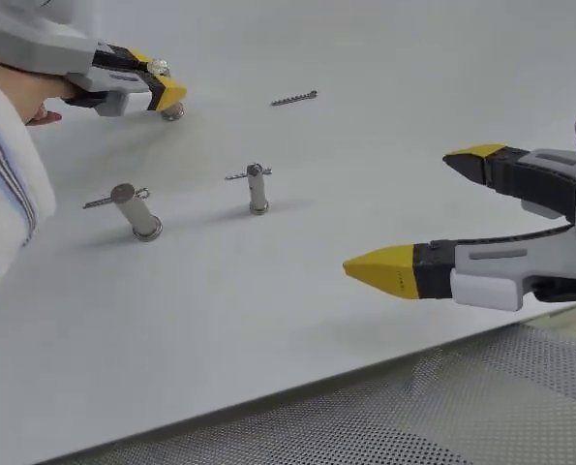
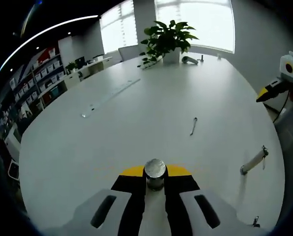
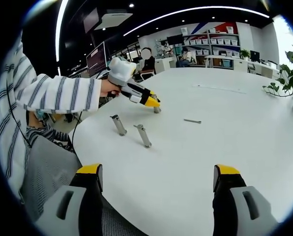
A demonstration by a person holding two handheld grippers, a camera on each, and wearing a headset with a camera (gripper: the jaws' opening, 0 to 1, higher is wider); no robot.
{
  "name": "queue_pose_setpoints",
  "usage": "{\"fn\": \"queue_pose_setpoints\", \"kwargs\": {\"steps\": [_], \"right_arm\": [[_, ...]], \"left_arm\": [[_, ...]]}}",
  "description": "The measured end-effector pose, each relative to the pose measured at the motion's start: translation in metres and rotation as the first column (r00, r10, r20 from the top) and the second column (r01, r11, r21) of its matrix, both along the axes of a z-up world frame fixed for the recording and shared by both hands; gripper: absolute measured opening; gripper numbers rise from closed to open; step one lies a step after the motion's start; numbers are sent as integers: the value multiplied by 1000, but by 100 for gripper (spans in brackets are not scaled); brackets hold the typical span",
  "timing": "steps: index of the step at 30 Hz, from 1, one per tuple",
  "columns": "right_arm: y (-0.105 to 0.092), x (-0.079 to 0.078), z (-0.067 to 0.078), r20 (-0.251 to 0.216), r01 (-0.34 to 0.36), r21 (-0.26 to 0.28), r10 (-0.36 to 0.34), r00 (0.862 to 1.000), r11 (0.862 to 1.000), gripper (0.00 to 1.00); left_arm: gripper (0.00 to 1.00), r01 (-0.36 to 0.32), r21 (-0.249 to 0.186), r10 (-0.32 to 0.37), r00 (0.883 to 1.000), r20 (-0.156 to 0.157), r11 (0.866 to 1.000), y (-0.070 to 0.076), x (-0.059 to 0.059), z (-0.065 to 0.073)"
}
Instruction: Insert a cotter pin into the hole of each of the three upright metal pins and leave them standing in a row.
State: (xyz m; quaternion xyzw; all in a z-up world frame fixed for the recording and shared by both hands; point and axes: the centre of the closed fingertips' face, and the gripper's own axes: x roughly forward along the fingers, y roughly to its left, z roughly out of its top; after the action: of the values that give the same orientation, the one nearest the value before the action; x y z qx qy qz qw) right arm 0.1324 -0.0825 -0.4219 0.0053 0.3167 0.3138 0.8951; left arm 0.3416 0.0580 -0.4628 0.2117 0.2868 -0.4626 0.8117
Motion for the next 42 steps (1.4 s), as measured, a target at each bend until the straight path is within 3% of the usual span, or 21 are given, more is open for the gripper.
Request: {"fn": "queue_pose_setpoints", "kwargs": {"steps": [3, 5, 7, 10, 14, 18, 23, 27, 34, 39, 42], "right_arm": [[0, -3, 0, 1, 5, 7, -5, 1000, 1000, 92], [1, -4, 0, 3, 3, 7, -3, 1000, 1000, 91], [1, -5, 0, 5, 1, 5, -1, 1000, 1000, 92], [1, -5, 2, 11, 2, 8, -2, 1000, 1000, 91], [1, -6, 5, 19, 1, 4, -1, 1000, 1000, 91], [2, -7, 8, 27, -1, 0, 1, 1000, 1000, 91], [2, -8, 14, 40, 3, 2, -3, 999, 1000, 91], [5, -7, 13, 41, -1, 3, 0, 999, 1000, 91], [7, -10, 16, 39, -20, -8, 20, 999, 1000, 91], [9, -10, 19, 44, -29, -16, 30, 999, 999, 91], [11, -10, 20, 49, -36, -19, 37, 998, 999, 91]], "left_arm": [[10, 3, 10, -2, 1000, -4, 1000, 2, -2, -1], [9, -6, -7, 6, 1000, -18, 1000, 3, -6, 2], [9, -4, -8, 3, 1000, -9, 1000, 5, -8, 7], [9, 6, -8, -6, 1000, 11, 1000, 6, -15, 19], [10, 10, -43, -9, 999, 31, 999, 8, -25, 41], [10, 6, -56, -4, 999, 36, 998, 17, -37, 59], [9, 9, -67, -6, 999, 45, 998, 32, -57, 78], [9, 1, -88, 4, 999, 53, 996, 38, -80, 90], [9, 31, -116, -24, 998, 59, 993, 34, -121, 101], [9, 59, -126, -53, 997, 56, 990, 26, -147, 99], [9, 65, -131, -59, 997, 48, 989, 23, -151, 96]]}}
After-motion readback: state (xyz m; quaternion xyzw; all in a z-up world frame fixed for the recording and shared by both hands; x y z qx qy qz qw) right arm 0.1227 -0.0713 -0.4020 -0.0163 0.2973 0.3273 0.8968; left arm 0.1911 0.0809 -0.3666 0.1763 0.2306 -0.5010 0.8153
